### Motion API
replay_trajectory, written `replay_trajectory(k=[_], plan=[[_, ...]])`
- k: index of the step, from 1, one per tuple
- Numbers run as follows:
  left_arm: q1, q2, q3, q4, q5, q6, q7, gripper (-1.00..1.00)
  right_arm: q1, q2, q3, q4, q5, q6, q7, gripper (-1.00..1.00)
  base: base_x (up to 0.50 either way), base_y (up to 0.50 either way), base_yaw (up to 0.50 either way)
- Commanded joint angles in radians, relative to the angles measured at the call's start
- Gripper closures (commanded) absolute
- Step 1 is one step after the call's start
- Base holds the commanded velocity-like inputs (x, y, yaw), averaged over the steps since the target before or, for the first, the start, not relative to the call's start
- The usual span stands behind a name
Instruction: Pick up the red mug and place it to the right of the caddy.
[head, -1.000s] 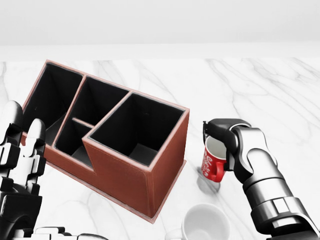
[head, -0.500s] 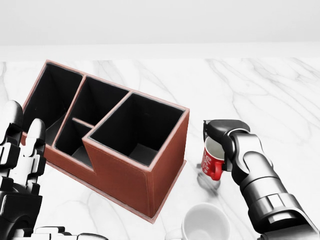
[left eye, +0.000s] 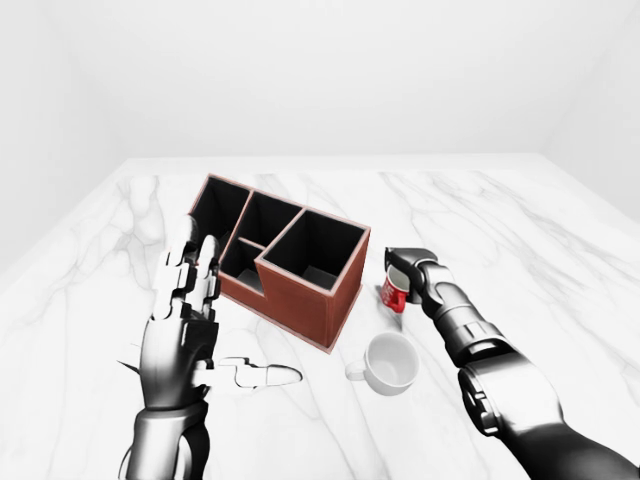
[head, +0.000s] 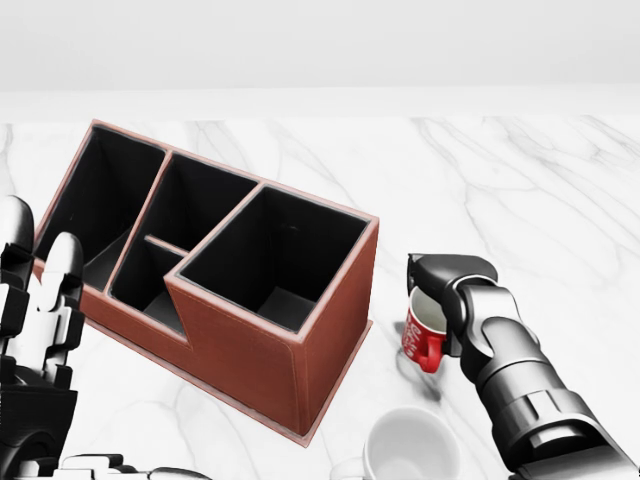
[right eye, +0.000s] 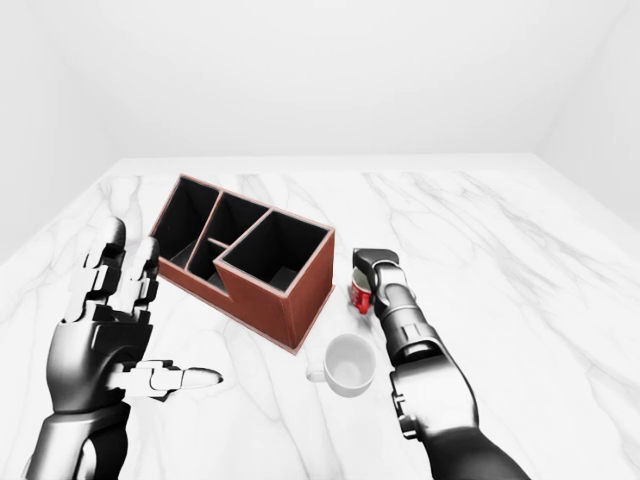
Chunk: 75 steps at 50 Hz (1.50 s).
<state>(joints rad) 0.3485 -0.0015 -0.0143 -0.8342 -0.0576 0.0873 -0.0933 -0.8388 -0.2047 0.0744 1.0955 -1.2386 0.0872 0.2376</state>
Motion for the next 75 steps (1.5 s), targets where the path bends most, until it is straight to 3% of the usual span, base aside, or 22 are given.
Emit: replay_trajectory(k=[1,40,41,42,43,66,75], plan=[[-0.001,-0.003,0.006,-0.008,-0.002,0.000,-0.003,-1.00,-0.005,0.012,0.012,0.058,0.078,0.000,-0.118,1.00,0.00,0.00,0.00],[0.003,0.000,-0.006,0.005,0.004,0.000,-0.002,-1.00,0.000,0.013,0.023,0.142,0.112,0.000,-0.173,1.00,0.00,0.00,0.00],[0.005,0.000,-0.007,0.005,0.004,0.000,-0.002,-1.00,0.000,0.013,0.023,0.142,0.113,0.000,-0.172,0.84,0.00,0.00,0.00],[0.007,0.001,-0.008,0.007,0.005,0.000,-0.003,-1.00,0.002,0.012,0.023,0.135,0.114,0.000,-0.165,-0.52,0.00,0.00,0.00],[0.006,0.001,-0.008,0.004,0.004,0.000,-0.003,-1.00,0.004,0.012,0.024,0.133,0.112,0.000,-0.163,-1.00,0.00,0.00,0.00],[0.014,0.005,-0.021,-0.016,0.005,0.000,0.002,-1.00,0.034,-0.027,0.016,0.059,0.092,0.000,-0.115,-1.00,0.00,0.00,0.00],[0.015,0.007,-0.029,-0.010,0.008,0.000,0.005,-1.00,0.021,-0.103,-0.020,-0.031,0.081,0.000,-0.031,-1.00,0.00,0.00,0.00]])
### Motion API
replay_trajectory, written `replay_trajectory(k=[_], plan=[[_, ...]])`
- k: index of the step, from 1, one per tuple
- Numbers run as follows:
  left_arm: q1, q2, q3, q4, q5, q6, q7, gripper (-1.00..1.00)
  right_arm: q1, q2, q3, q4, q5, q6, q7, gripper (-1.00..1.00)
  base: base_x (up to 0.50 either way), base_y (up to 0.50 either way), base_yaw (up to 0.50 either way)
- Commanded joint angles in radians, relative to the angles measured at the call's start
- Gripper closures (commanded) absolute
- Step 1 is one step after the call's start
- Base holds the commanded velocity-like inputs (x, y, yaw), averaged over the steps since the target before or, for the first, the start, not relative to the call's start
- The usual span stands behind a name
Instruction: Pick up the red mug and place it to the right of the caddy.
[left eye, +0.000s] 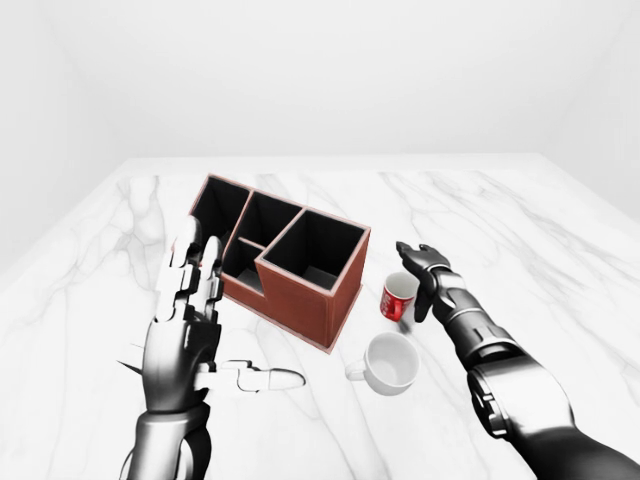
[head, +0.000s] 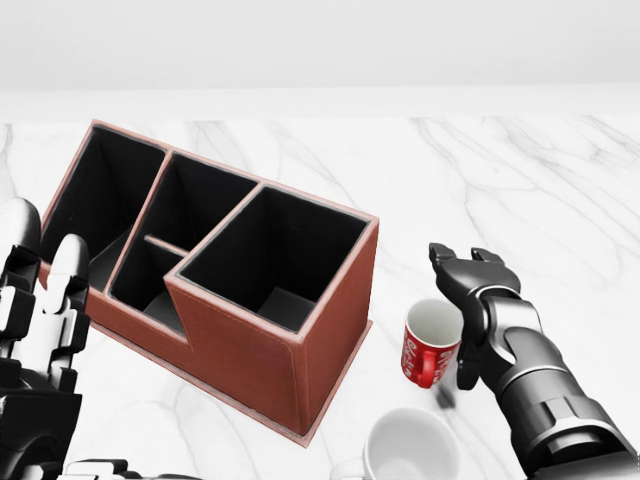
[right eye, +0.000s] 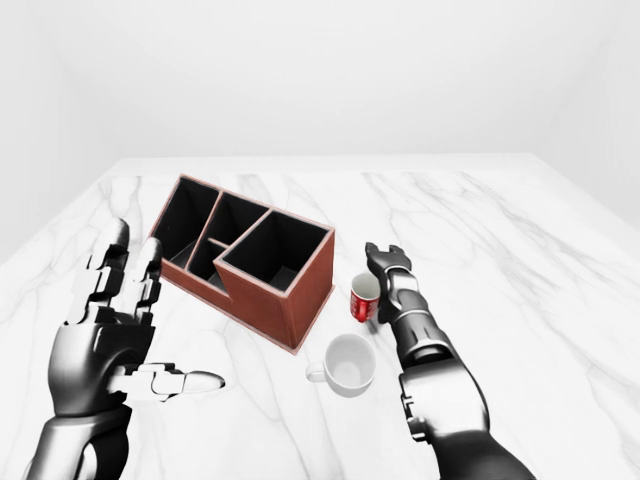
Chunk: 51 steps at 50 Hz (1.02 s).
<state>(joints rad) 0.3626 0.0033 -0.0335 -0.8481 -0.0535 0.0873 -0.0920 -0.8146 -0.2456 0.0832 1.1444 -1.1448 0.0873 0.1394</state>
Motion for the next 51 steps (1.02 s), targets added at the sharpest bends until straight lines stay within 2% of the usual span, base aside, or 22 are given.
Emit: replay_trajectory(k=[1,5,10,16,18,21,25,26,30,36,37,38,41,42,51], plan=[[0.001,0.002,-0.012,0.007,0.006,0.000,0.005,-1.00,-0.003,-0.077,-0.035,-0.105,-0.013,0.000,0.089,-1.00,0.00,0.00,0.00],[0.003,0.005,-0.019,0.009,0.008,0.000,0.010,-1.00,0.000,-0.115,-0.060,-0.171,-0.015,0.000,0.143,-1.00,0.00,0.00,0.00],[0.007,0.009,-0.023,0.009,0.007,0.000,0.011,-1.00,0.069,-0.162,-0.098,-0.363,-0.032,0.000,0.265,-1.00,0.00,0.00,0.00],[0.005,0.010,-0.023,0.009,0.005,0.000,0.011,-1.00,0.186,-0.195,-0.199,-0.767,-0.007,0.000,0.524,-1.00,0.00,0.00,0.00],[0.005,0.010,-0.024,0.009,0.006,0.000,0.011,-1.00,0.213,-0.191,-0.226,-0.883,0.017,0.000,0.559,-1.00,0.00,0.00,0.00],[0.009,0.011,-0.034,0.006,0.010,0.000,0.014,-1.00,0.279,-0.153,-0.256,-1.025,0.078,0.000,0.559,-1.00,0.00,0.00,0.00],[0.021,0.018,-0.051,-0.001,0.014,0.000,0.019,-1.00,0.389,-0.103,-0.254,-1.187,0.119,0.000,0.559,-1.00,0.00,0.00,0.00],[0.026,0.020,-0.057,-0.008,0.015,0.000,0.019,-1.00,0.432,-0.070,-0.259,-1.277,0.141,0.000,0.559,-1.00,0.00,0.00,0.00],[0.025,0.027,-0.067,-0.004,0.015,0.000,0.024,-1.00,0.539,-0.008,-0.252,-1.470,0.171,0.000,0.559,-1.00,0.00,0.00,0.00],[0.044,0.037,-0.085,-0.029,0.015,0.000,0.030,-1.00,0.727,0.096,-0.212,-1.728,0.198,0.000,0.559,-1.00,0.00,0.00,0.00],[0.046,0.039,-0.091,-0.033,0.018,0.000,0.032,-1.00,0.766,0.131,-0.206,-1.798,0.213,0.000,0.559,-1.00,0.00,0.00,0.00],[0.046,0.040,-0.092,-0.033,0.017,0.000,0.034,-1.00,0.769,0.130,-0.203,-1.803,0.215,0.000,0.559,-1.00,0.00,0.00,0.00],[0.064,0.050,-0.116,-0.047,0.026,0.000,0.042,-1.00,0.884,0.198,-0.168,-1.899,0.282,0.000,0.559,-1.00,0.00,0.00,0.00],[0.064,0.052,-0.118,-0.047,0.026,0.000,0.045,-1.00,0.889,0.195,-0.164,-1.901,0.287,0.000,0.559,-1.00,0.00,0.00,0.00],[0.106,0.080,-0.156,-0.109,0.034,0.000,0.069,-1.00,1.221,0.259,-0.088,-2.085,0.454,0.000,0.559,-1.00,0.00,0.00,0.00]])
